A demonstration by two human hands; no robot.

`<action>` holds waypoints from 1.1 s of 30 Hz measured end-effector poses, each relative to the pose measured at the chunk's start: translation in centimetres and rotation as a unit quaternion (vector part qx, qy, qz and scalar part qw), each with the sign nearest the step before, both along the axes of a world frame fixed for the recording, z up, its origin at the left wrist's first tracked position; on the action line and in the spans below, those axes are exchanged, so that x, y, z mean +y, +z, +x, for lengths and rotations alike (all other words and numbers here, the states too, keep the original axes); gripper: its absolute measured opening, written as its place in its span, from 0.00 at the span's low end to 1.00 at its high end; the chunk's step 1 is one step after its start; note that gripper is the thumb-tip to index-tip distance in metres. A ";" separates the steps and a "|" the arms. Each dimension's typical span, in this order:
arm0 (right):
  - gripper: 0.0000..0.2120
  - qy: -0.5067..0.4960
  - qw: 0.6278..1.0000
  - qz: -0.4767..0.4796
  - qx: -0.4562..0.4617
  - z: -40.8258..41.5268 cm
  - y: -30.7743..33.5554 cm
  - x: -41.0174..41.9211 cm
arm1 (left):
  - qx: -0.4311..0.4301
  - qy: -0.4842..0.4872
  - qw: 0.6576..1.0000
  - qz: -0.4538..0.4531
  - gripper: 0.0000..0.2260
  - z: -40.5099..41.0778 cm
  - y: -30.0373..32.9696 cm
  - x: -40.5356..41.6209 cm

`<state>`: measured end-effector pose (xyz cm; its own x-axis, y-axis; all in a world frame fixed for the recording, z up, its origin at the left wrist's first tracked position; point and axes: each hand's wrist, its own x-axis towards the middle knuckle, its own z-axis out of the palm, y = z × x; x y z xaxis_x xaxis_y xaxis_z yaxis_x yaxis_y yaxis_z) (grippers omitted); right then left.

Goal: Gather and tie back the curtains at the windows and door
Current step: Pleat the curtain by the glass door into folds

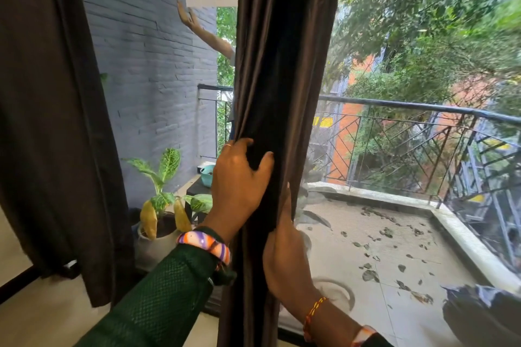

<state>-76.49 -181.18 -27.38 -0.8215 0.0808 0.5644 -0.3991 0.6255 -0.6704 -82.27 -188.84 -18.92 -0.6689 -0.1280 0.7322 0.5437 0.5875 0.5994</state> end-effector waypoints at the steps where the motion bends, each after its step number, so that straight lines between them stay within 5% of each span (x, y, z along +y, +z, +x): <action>1: 0.28 0.005 0.999 -0.040 0.002 0.2 -0.2 0.1 | -0.044 0.025 0.999 -0.003 0.28 -0.3 0.0 0.1; 5: 0.36 -0.005 0.994 -0.106 0.009 -0.2 -1.0 1.4 | -0.158 0.088 0.983 0.016 0.49 -1.5 0.7 0.5; 9: 0.37 -0.028 0.995 -0.091 -0.003 0.1 -1.8 3.4 | -0.210 0.102 0.970 0.069 0.53 -3.2 1.6 1.6; 11: 0.39 -0.050 0.997 -0.050 -0.008 0.8 -1.3 3.8 | -0.217 0.108 0.968 0.073 0.49 -3.9 1.9 1.9; 14: 0.42 -0.169 0.956 0.157 0.182 0.3 -0.8 4.8 | -0.174 0.108 0.977 0.063 0.28 -4.9 1.5 1.6; 17: 0.38 -0.094 0.914 0.292 0.266 -0.4 1.2 5.0 | -0.118 0.101 0.986 0.061 0.20 -4.8 0.4 0.4; 20: 0.34 -0.024 0.972 0.198 0.126 -2.6 2.6 5.3 | -0.063 0.107 0.991 0.056 0.22 -4.0 -0.5 -0.9; 24: 0.47 -0.178 0.978 0.006 -0.110 -7.2 4.4 7.0 | -0.016 0.148 0.987 0.061 0.20 -2.9 -0.7 -3.6; 28: 0.57 -0.114 0.974 -0.172 -0.090 -11.2 6.1 7.1 | -0.028 0.209 0.976 0.061 0.21 -2.3 -0.2 -6.2; 30: 0.48 -0.068 0.971 -0.221 -0.065 -12.5 6.5 6.4 | -0.023 0.221 0.974 0.053 0.22 -2.4 -0.1 -7.1; 33: 0.13 -0.117 0.980 -0.156 -0.028 -13.7 7.0 5.4 | -0.028 0.233 0.971 0.043 0.22 -2.6 -0.1 -7.8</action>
<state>-90.19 -175.78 -20.38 -0.7884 0.4322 0.4377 -0.2270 0.4569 -0.8600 -84.90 -196.64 -19.01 -0.5612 -0.4864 0.6697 0.1957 0.7082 0.6783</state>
